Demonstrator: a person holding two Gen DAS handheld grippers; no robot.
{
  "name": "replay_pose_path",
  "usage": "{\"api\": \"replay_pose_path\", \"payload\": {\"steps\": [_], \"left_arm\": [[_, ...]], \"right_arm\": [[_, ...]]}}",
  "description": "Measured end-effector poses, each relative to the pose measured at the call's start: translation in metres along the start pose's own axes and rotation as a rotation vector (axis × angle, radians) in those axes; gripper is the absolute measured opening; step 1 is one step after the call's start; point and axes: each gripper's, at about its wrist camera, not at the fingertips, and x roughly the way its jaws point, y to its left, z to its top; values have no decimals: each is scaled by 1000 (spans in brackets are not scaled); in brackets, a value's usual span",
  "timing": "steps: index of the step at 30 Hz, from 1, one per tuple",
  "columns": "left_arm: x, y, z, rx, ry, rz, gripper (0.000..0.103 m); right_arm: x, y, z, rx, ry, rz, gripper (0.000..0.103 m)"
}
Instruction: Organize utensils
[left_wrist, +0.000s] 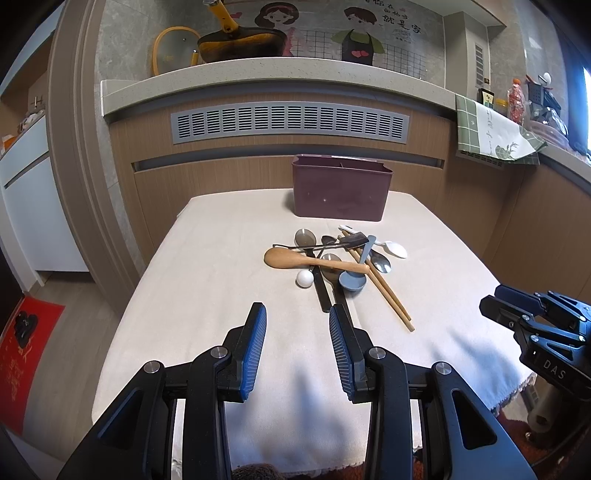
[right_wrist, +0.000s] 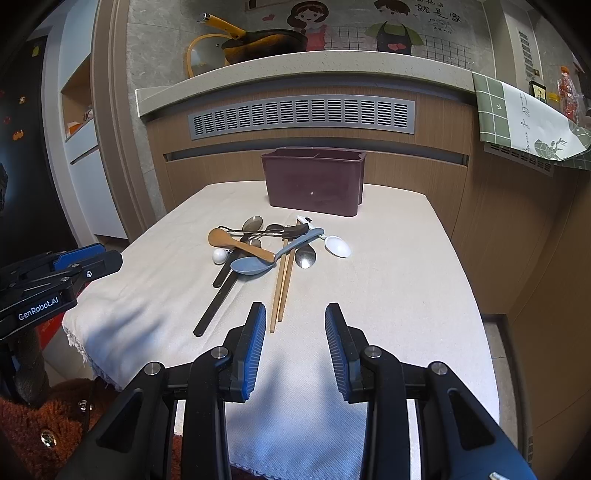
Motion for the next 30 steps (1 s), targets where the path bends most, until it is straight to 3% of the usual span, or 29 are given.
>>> {"api": "replay_pose_path", "payload": {"steps": [30], "left_arm": [[2, 1, 6, 18, 7, -12, 37]], "right_arm": [[-1, -8, 2, 18, -4, -9, 32]]}}
